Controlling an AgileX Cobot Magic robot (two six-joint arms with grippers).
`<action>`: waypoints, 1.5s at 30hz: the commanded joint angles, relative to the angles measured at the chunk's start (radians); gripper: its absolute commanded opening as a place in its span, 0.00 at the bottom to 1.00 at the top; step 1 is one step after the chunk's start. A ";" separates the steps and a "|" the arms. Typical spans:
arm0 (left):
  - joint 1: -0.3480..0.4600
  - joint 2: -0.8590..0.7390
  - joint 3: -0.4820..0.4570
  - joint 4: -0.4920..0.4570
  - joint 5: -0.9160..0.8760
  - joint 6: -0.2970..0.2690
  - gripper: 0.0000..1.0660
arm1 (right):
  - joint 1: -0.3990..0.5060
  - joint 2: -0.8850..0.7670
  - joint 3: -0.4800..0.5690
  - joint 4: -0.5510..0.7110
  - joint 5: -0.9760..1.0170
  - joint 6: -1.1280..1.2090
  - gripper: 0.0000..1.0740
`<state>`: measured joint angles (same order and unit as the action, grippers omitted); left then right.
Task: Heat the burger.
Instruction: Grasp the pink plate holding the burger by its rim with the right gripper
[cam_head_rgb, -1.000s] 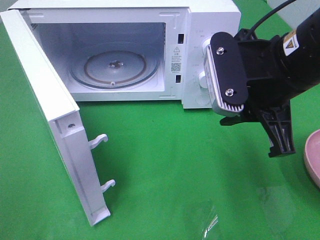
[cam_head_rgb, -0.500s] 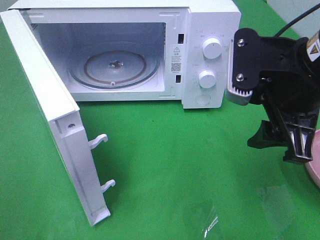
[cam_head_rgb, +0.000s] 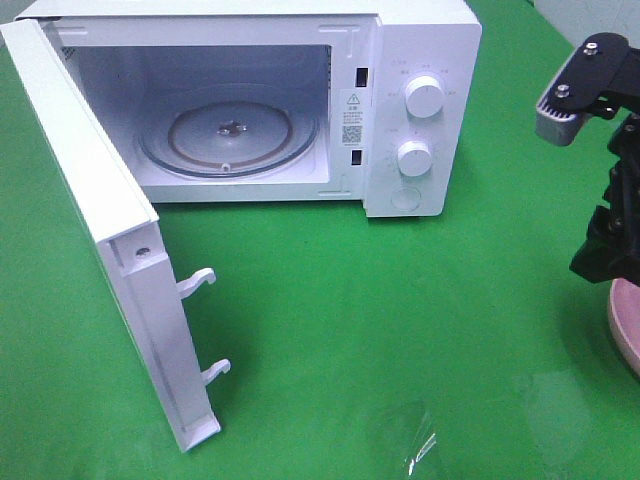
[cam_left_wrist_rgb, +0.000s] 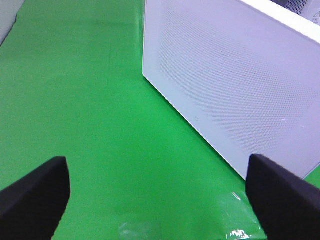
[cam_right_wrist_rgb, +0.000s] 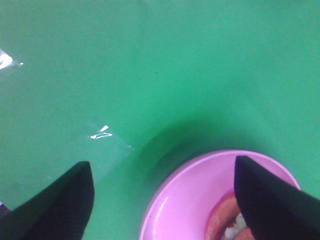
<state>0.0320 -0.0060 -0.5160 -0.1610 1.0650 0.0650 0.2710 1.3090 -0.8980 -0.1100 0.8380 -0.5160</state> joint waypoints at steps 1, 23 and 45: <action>0.000 -0.005 0.000 -0.007 0.005 -0.004 0.82 | -0.040 -0.005 0.003 0.002 0.013 0.047 0.71; 0.000 -0.005 0.000 -0.007 0.005 -0.004 0.82 | -0.271 0.021 0.173 0.080 -0.085 0.220 0.71; 0.000 -0.005 0.000 -0.007 0.005 -0.004 0.82 | -0.271 0.300 0.215 -0.022 -0.311 0.468 0.71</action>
<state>0.0320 -0.0060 -0.5160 -0.1610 1.0650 0.0650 0.0050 1.6040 -0.6860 -0.1220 0.5420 -0.0600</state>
